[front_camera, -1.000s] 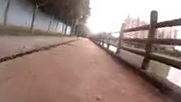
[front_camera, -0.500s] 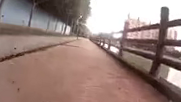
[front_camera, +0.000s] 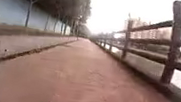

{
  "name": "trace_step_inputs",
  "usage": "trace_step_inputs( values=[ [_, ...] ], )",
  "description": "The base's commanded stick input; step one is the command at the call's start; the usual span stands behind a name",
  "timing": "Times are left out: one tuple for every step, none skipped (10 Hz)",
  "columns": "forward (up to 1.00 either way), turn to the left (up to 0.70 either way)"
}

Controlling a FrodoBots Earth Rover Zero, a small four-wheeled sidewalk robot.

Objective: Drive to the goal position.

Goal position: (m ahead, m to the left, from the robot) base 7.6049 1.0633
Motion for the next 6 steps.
trace_step_inputs(
  values=[
    [0.7, 0.15],
    [0.7, 0.0],
    [0.7, 0.0],
    [0.7, 0.0],
    [0.7, 0.0],
    [0.7, 0.0]
  ],
)
